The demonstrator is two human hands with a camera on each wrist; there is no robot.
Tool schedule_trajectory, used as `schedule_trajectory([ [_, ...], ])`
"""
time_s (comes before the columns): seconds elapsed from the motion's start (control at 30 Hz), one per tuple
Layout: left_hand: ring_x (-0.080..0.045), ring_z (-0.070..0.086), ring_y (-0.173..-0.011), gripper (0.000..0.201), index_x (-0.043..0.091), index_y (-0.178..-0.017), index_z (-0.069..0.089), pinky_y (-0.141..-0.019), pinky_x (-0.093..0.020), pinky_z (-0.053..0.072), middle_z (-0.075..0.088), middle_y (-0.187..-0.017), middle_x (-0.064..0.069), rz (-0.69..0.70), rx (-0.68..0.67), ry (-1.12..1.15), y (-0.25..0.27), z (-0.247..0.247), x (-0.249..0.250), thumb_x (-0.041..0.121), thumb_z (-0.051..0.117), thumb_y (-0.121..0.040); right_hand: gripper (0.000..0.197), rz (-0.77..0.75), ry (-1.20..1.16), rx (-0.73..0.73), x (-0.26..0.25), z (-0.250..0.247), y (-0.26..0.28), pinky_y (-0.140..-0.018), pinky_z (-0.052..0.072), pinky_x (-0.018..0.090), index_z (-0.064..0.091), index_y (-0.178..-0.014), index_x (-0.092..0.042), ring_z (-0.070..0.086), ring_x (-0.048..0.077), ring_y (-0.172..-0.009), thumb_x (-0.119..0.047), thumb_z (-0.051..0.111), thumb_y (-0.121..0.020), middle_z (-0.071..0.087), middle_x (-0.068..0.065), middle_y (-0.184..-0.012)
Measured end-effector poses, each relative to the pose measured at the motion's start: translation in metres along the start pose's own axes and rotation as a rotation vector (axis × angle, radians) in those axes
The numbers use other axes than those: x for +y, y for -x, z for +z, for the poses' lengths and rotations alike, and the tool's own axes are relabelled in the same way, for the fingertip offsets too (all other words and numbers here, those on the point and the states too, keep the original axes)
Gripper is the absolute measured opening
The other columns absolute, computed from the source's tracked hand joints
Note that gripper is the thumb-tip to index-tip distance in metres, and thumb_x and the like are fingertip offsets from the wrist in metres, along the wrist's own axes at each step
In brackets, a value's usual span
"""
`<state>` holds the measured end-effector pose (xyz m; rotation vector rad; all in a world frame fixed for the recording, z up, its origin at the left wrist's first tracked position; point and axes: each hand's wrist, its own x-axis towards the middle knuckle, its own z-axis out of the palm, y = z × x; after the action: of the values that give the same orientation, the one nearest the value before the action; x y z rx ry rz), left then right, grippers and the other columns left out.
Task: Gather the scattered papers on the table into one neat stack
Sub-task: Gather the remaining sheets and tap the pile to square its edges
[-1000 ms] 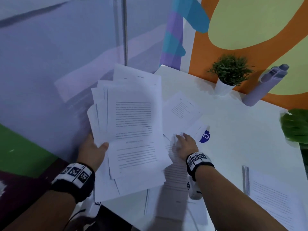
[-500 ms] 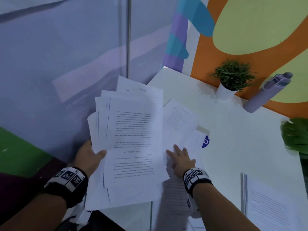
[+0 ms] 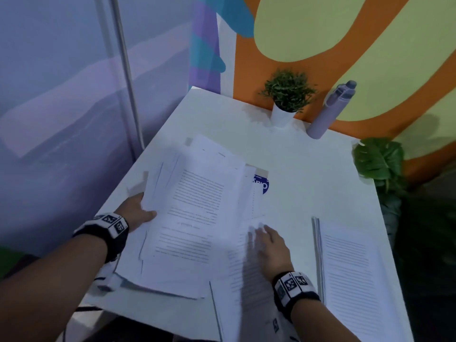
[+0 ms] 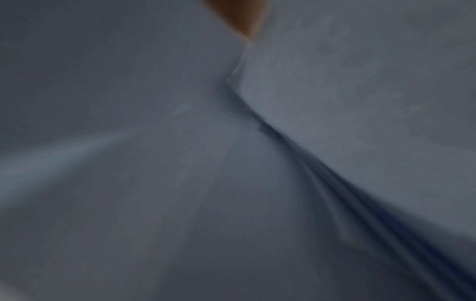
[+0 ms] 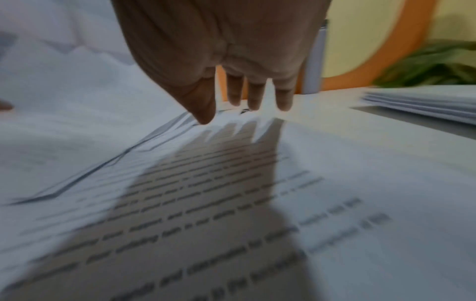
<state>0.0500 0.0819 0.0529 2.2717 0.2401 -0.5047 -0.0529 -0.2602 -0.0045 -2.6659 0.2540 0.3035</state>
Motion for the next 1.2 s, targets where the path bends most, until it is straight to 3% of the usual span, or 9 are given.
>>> schedule_trajectory([
  [0.13,-0.031,0.042,-0.131,0.065,0.005,-0.142,0.033,-0.107,-0.032,0.034,0.039,-0.147,-0.015,0.004,-0.034,-0.202,-0.022,0.011,0.003,0.031,0.056,-0.087,0.059,0.372,0.045,0.002,0.025,-0.007,0.014,-0.102,0.038,0.041,0.026,-0.146,-0.025,0.036,0.028,-0.131,-0.024,0.047,-0.091,0.032,0.007,-0.148],
  [0.27,-0.028,0.008,-0.146,0.065,0.017,-0.15,0.013,-0.118,-0.042,0.018,0.006,-0.16,-0.004,-0.043,-0.083,-0.549,-0.029,0.025,-0.002,0.034,0.041,-0.094,0.042,0.45,-0.104,-0.111,0.036,-0.001,0.018,-0.096,0.045,0.036,0.043,-0.134,-0.013,0.05,0.032,-0.12,-0.014,0.046,-0.092,0.049,0.014,-0.131],
  [0.37,-0.023,0.018,-0.145,0.056,0.016,-0.148,0.017,-0.117,-0.04,0.02,0.022,-0.156,-0.007,-0.05,-0.103,-0.598,-0.019,0.031,-0.004,0.029,0.034,-0.095,0.019,0.451,-0.176,-0.04,0.037,-0.003,0.021,-0.076,0.038,0.025,0.055,-0.107,-0.001,0.057,0.034,-0.109,-0.007,0.044,-0.093,0.055,0.017,-0.111],
  [0.43,-0.023,0.039,-0.133,0.047,0.016,-0.139,0.034,-0.111,-0.037,0.028,0.042,-0.145,-0.008,-0.007,-0.061,-0.611,-0.009,0.034,-0.006,0.025,0.034,-0.094,0.022,0.481,-0.201,0.007,0.036,-0.008,0.022,-0.072,0.033,0.024,0.057,-0.108,0.004,0.057,0.035,-0.107,-0.007,0.045,-0.093,0.057,0.021,-0.112],
  [0.73,-0.026,0.059,-0.106,0.04,0.014,-0.128,0.05,-0.093,-0.035,0.048,0.06,-0.124,-0.011,-0.002,-0.177,-0.346,0.061,0.065,-0.041,0.03,0.042,-0.092,0.023,0.434,-0.325,0.068,0.026,-0.026,-0.005,-0.072,0.037,0.026,0.058,-0.107,0.007,0.059,0.032,-0.094,-0.005,0.045,-0.093,0.062,0.024,-0.11],
  [0.9,-0.031,0.06,-0.095,0.044,0.009,-0.104,0.065,-0.083,-0.034,0.051,0.063,-0.113,-0.015,-0.093,0.044,-0.107,0.062,0.062,-0.034,0.035,0.048,-0.074,0.015,0.41,-0.368,0.061,0.018,-0.026,-0.025,-0.072,0.038,0.026,0.054,-0.085,-0.003,0.051,0.024,-0.081,-0.005,0.041,-0.092,0.06,0.019,-0.092],
  [1.03,-0.034,0.059,-0.104,0.053,0.013,-0.113,0.063,-0.095,-0.036,0.048,0.062,-0.122,-0.014,-0.253,0.12,-0.019,0.054,0.062,-0.035,0.035,0.055,-0.066,0.019,0.395,-0.387,0.011,0.005,-0.016,-0.035,-0.072,0.035,0.024,0.051,-0.08,-0.005,0.049,0.023,-0.083,-0.005,0.038,-0.094,0.054,0.013,-0.089],
  [1.1,-0.034,0.06,-0.106,0.046,0.013,-0.113,0.063,-0.095,-0.035,0.048,0.062,-0.121,-0.014,-0.272,0.122,0.026,0.051,0.07,-0.038,0.029,0.058,-0.07,0.025,0.386,-0.391,-0.03,-0.003,-0.007,-0.033,-0.071,0.033,0.023,0.056,-0.079,-0.001,0.047,0.021,-0.083,-0.003,0.037,-0.095,0.052,0.012,-0.09],
  [1.2,-0.025,0.059,-0.089,0.015,0.003,-0.082,0.058,-0.076,-0.033,0.049,0.062,-0.089,-0.01,-0.229,0.017,0.143,0.051,0.083,-0.031,0.017,0.051,-0.08,0.026,0.39,-0.481,-0.085,-0.012,0.008,-0.022,-0.068,0.035,0.023,0.059,-0.081,-0.001,0.05,0.02,-0.078,0.001,0.036,-0.094,0.056,0.009,-0.085],
])
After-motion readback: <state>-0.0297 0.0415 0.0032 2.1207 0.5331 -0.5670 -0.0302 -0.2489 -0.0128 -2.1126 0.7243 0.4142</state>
